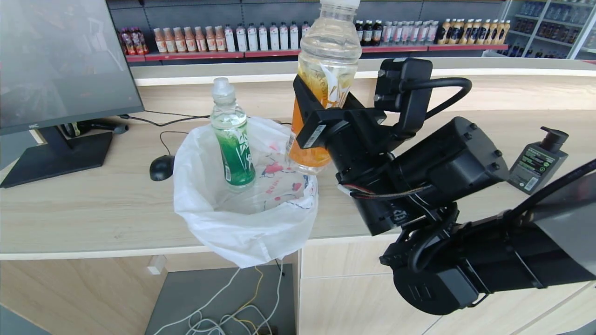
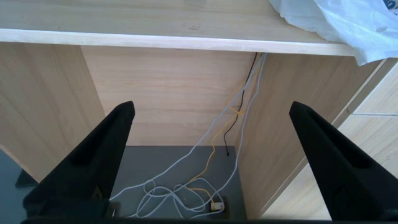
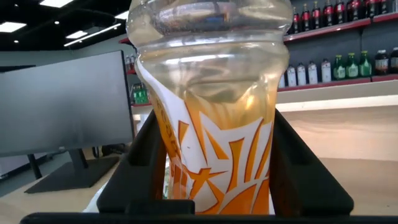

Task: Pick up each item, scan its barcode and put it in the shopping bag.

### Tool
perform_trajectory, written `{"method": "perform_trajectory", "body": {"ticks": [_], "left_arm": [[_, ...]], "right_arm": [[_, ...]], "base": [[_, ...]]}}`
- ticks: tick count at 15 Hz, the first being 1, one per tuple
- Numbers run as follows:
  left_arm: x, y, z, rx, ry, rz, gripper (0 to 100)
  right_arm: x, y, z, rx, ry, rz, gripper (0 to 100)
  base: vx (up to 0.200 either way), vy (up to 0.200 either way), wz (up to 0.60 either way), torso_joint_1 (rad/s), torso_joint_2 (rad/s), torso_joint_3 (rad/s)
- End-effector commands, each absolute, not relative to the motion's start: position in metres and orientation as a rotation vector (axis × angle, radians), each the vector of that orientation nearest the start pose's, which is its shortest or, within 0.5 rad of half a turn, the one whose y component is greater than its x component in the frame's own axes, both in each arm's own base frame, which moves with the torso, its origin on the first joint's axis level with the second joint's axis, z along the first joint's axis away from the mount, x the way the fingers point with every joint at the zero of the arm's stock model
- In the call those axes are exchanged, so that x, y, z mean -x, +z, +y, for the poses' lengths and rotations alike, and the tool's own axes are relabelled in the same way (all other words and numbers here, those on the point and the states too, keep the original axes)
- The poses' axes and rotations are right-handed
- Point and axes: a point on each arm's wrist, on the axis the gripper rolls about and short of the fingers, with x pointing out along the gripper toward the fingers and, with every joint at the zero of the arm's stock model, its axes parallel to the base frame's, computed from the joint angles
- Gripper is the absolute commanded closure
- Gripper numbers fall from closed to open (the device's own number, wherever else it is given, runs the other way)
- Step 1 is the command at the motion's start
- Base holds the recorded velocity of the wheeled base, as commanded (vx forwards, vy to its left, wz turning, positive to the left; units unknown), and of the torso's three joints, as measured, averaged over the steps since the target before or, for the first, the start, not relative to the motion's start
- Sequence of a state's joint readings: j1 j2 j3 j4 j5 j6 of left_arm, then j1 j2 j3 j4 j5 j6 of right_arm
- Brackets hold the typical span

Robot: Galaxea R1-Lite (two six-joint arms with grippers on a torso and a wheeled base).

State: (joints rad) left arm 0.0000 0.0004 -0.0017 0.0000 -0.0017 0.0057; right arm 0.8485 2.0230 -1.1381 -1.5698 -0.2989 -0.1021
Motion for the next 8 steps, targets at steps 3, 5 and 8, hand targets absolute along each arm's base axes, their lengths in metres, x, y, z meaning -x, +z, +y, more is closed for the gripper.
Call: {"method": "perform_trajectory", "body": {"ticks": [3,5,8], "left_arm": [[0.0229,0.0757,0.0,-0.006,-0.002,0.0,0],[0.0229,0.0759,0.0,-0.006,-0.002,-0.002,0],[0.0229,0.0759,0.0,-0.006,-0.002,-0.002,0]], "right_arm": [[-0.2576,0.2427,0.2806,-0.296,0.479,-0.589,100],[-0.2574,0.2425,0.2802,-0.317,0.483,-0.582,100],[-0.2576,0.2415,0.2804,-0.317,0.482,-0.578,100]], "base": [[0.0,0.0,0.0,0.0,0.0,0.0],[0.0,0.0,0.0,0.0,0.0,0.0],[0.0,0.0,0.0,0.0,0.0,0.0]]}}
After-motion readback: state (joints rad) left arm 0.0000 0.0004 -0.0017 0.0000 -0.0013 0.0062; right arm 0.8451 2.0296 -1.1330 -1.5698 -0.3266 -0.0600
